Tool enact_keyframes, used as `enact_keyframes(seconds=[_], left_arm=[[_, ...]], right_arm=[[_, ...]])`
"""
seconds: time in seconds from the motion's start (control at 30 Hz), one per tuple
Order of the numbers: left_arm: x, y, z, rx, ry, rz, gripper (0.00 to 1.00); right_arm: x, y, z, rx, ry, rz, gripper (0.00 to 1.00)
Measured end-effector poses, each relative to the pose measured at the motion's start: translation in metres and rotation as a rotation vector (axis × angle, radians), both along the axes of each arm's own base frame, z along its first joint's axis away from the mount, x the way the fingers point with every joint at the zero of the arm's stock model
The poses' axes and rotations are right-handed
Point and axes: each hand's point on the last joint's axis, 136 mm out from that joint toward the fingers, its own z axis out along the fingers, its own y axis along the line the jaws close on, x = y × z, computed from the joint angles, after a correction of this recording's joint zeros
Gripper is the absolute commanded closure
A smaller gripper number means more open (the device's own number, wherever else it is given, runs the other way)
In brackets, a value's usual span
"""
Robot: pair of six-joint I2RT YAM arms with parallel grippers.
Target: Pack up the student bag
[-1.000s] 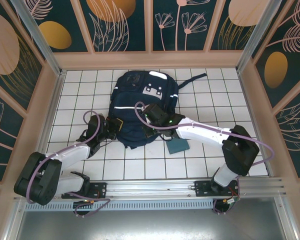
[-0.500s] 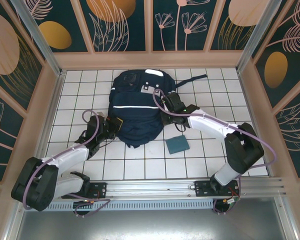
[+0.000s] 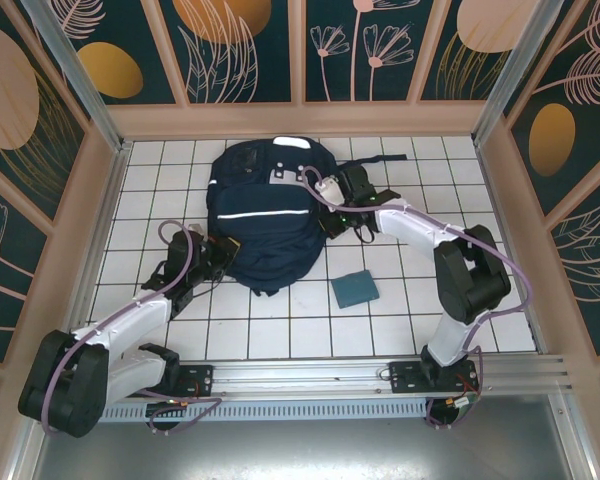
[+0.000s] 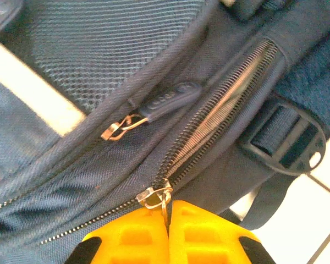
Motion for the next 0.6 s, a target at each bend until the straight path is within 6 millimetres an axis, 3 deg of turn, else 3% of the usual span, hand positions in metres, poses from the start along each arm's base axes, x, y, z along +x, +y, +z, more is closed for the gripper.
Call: enact_keyframes(seconds=[0.33,0.6], left_arm=[[-0.004,0.012,0.000,0.085,0.010,-0.034,1.00],[-0.011,0.015,0.004,0.097,0.006,-0.053,1.00]], right_arm=[[0.021,0.003,-0.002,-0.085,-0.103,0.233,1.00],[0.044,0.005,0.011,-0.105,-0.165,0.256,1.00]])
